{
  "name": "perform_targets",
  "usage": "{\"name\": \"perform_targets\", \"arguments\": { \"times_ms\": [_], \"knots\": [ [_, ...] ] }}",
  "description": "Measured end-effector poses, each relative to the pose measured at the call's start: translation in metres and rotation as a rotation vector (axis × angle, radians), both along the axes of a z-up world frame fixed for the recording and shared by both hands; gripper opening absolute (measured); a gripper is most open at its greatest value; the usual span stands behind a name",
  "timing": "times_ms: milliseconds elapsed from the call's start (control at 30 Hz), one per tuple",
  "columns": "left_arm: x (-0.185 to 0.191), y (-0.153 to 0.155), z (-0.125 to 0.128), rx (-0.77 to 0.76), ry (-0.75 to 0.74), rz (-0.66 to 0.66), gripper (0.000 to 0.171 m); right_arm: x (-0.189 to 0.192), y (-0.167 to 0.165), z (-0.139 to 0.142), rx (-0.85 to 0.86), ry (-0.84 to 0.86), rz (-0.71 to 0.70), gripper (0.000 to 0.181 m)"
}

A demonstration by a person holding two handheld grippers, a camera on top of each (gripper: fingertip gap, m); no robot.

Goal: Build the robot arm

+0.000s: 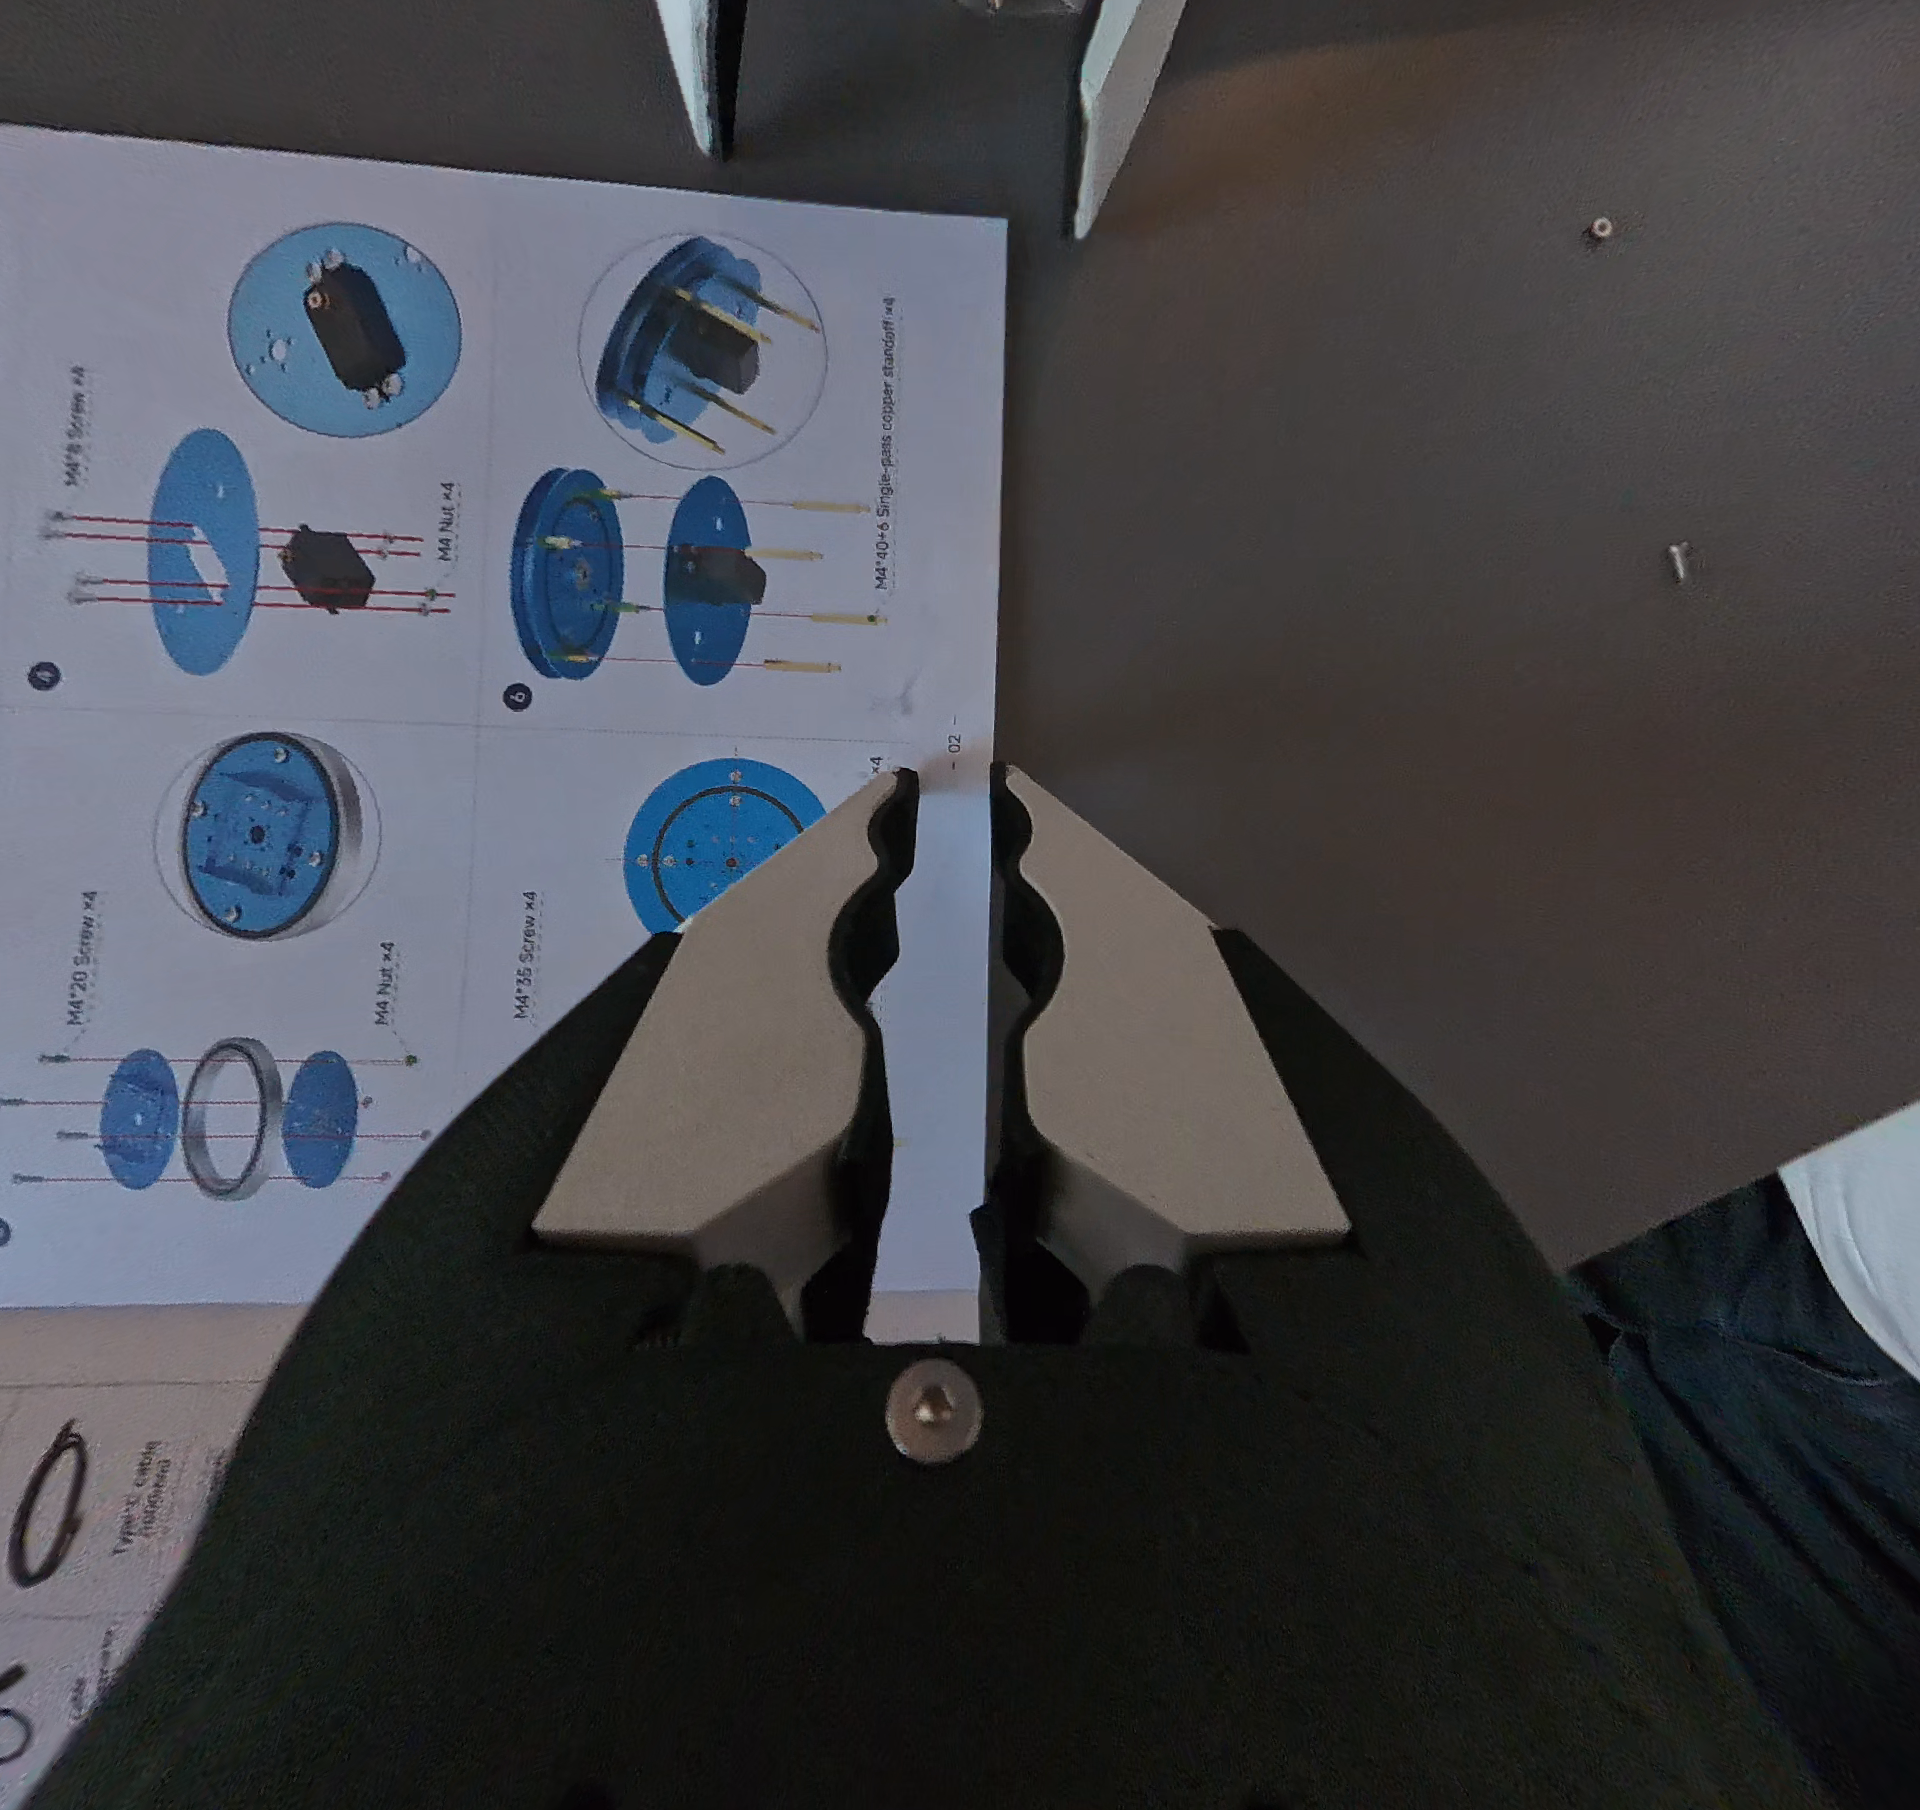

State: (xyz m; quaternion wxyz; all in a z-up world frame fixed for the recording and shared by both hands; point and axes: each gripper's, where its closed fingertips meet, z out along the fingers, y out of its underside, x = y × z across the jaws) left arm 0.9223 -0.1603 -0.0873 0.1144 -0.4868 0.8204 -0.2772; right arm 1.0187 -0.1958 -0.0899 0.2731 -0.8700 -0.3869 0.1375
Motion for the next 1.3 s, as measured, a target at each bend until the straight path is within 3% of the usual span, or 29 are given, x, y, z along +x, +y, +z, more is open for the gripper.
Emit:
{"name": "perform_targets", "arguments": {
  "times_ms": [167,400,467,567,767,900,1067,1300],
  "knots": [
    [-0.030,0.008,0.000,-0.025,-0.007,0.009,0.009,-0.025,-0.002,0.002,-0.001,0.045,0.081,0.065],
    [-0.066,0.007,0.002,-0.029,0.010,-0.027,0.033,-0.056,-0.004,0.000,0.029,0.039,0.197,0.064],
    [-0.066,0.006,0.001,0.051,-0.001,-0.061,0.046,-0.058,-0.004,0.001,0.031,0.041,0.207,0.063],
    [-0.052,0.004,0.000,0.176,-0.071,-0.082,0.047,-0.063,-0.004,0.001,0.032,0.068,0.216,0.060],
    [-0.027,-0.006,0.001,0.195,-0.099,-0.091,0.049,-0.060,-0.003,0.003,0.016,0.115,0.197,0.057],
    [-0.017,-0.012,0.001,0.207,-0.107,-0.110,0.036,-0.060,-0.002,0.003,0.012,0.128,0.187,0.055],
    [-0.017,-0.020,-0.001,0.298,-0.144,-0.203,0.007,-0.060,-0.002,0.002,0.030,0.079,0.198,0.055],
    [-0.017,-0.021,-0.001,0.184,-0.113,-0.114,0.005,-0.061,0.007,0.004,0.151,-0.063,0.231,0.055]
  ]
}}
